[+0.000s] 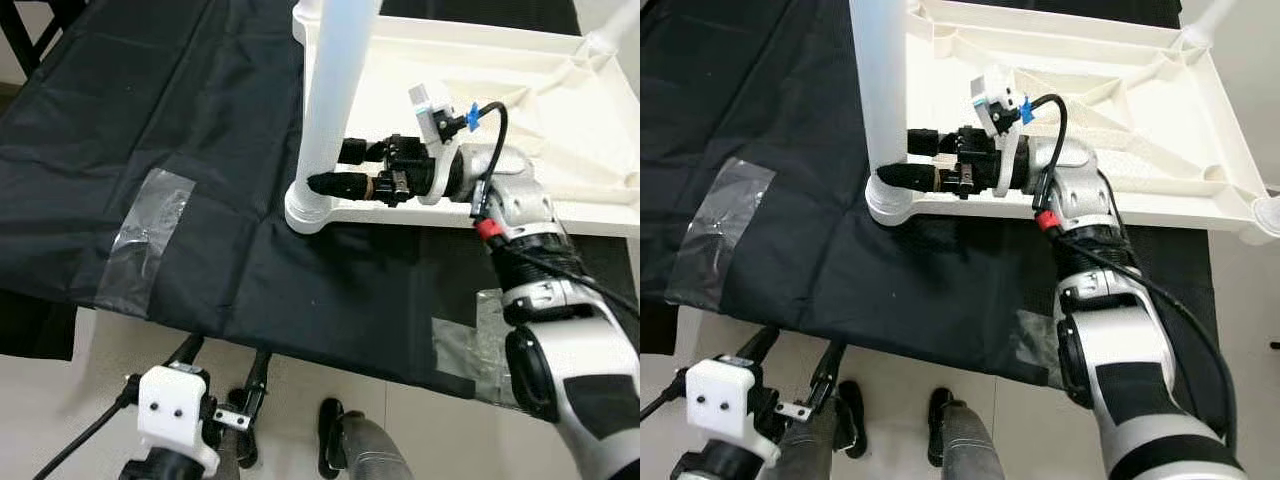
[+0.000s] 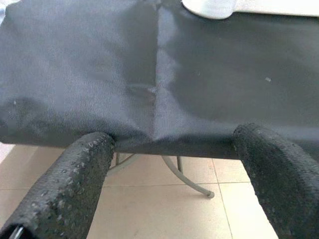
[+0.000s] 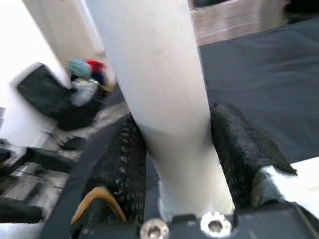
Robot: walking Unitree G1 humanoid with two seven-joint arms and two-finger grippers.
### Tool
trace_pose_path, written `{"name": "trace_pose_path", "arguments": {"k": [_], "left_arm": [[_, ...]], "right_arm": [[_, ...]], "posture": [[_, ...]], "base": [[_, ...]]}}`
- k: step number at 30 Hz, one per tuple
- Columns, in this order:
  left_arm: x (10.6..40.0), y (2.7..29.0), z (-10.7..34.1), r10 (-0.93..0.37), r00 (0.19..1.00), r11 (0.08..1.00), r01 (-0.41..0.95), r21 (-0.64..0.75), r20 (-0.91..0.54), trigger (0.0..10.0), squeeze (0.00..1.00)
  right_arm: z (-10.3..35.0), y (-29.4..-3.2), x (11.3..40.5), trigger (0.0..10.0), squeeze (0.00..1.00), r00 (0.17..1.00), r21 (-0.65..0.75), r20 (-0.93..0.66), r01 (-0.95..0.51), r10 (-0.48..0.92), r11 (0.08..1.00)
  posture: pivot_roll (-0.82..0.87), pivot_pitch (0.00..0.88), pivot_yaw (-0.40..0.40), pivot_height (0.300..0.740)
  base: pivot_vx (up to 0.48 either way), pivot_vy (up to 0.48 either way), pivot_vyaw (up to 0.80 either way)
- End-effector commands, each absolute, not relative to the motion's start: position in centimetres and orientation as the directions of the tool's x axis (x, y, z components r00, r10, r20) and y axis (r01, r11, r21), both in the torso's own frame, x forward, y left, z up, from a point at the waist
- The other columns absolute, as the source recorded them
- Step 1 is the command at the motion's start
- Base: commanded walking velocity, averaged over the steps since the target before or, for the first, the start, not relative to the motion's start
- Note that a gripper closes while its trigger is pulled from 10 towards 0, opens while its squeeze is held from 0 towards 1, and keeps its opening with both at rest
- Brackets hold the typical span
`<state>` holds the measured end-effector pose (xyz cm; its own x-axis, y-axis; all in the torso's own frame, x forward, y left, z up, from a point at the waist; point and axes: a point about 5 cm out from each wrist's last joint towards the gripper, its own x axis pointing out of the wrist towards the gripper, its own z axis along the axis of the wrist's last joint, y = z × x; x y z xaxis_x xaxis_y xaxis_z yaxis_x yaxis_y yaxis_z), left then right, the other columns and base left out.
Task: Building children table
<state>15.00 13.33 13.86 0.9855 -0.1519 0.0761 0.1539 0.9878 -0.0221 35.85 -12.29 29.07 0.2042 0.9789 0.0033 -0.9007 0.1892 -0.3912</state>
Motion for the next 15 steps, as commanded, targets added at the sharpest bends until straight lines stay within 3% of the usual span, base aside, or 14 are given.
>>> {"name": "trace_pose_path", "arguments": {"k": [1, 3, 4, 5, 6, 7, 8, 9, 10, 15], "left_arm": [[14.9, 13.3, 12.9, -0.143, 0.989, 0.989, 0.144, -0.026, 0.029, 10.0, 0.00], [15.4, 13.3, 12.6, -0.139, 0.990, 0.990, 0.140, -0.027, 0.036, 10.0, 0.00], [15.4, 13.3, 12.6, -0.139, 0.990, 0.990, 0.140, -0.027, 0.036, 10.0, 0.00], [15.9, 13.3, 12.4, -0.136, 0.990, 0.990, 0.137, -0.027, 0.038, 10.0, 0.00], [15.9, 13.3, 12.4, -0.136, 0.990, 0.990, 0.137, -0.027, 0.038, 10.0, 0.00], [16.2, 13.3, 12.2, -0.133, 0.990, 0.991, 0.135, -0.028, 0.040, 10.0, 0.00], [16.9, 13.3, 11.9, -0.134, 0.990, 0.990, 0.136, -0.032, 0.042, 10.0, 0.00], [16.9, 13.3, 11.9, -0.134, 0.990, 0.990, 0.136, -0.032, 0.042, 10.0, 0.00], [17.6, 13.3, 11.4, -0.136, 0.990, 0.990, 0.137, -0.030, 0.041, 10.0, 0.00], [18.9, 13.7, 10.5, -0.137, 0.990, 0.990, 0.139, -0.036, 0.033, 10.0, 0.00]], "right_arm": [[26.8, -12.1, 36.0, 0.0, 0.00, 0.288, -0.359, -0.087, -0.902, 0.954, 0.240], [24.9, -11.5, 34.8, 0.0, 0.00, 0.491, -0.299, -0.037, -0.837, 0.870, 0.459], [24.9, -11.5, 34.8, 0.0, 0.00, 0.491, -0.299, -0.037, -0.837, 0.870, 0.459], [22.7, -11.4, 34.2, 0.0, 0.00, 0.703, -0.285, -0.011, -0.684, 0.711, 0.672], [22.7, -11.4, 34.2, 0.0, 0.00, 0.703, -0.285, -0.011, -0.684, 0.711, 0.672], [20.8, -12.5, 33.2, 0.0, 0.00, 0.901, -0.275, 0.022, -0.412, 0.434, 0.869], [18.3, -13.3, 31.5, 0.0, 0.00, 0.964, -0.325, 0.026, -0.243, 0.265, 0.914], [18.3, -13.3, 31.5, 0.0, 0.00, 0.964, -0.325, 0.026, -0.243, 0.265, 0.914], [16.0, -13.5, 30.6, 0.0, 0.00, 0.985, -0.303, -0.001, -0.164, 0.171, 0.939], [15.3, -12.3, 31.8, 0.0, 0.00, 0.980, -0.266, 0.018, -0.188, 0.200, 0.945]], "posture": [[0.12, 0.297, -0.152, 0.740], [0.11, 0.276, -0.167, 0.740], [0.11, 0.276, -0.167, 0.740], [0.10, 0.244, -0.184, 0.740], [0.10, 0.244, -0.184, 0.740], [0.10, 0.232, -0.185, 0.740], [0.09, 0.192, -0.177, 0.740], [0.09, 0.192, -0.177, 0.740], [0.08, 0.158, -0.164, 0.740], [0.08, 0.131, -0.162, 0.740]], "base": [[0.000, 0.000, 0.00], [0.000, 0.000, 0.00], [0.000, 0.000, 0.00], [0.000, 0.000, 0.00], [0.000, 0.000, 0.00], [0.000, 0.000, 0.00], [0.000, 0.000, 0.00], [0.000, 0.000, 0.00], [0.000, 0.000, 0.00], [0.000, 0.000, 0.00]]}}
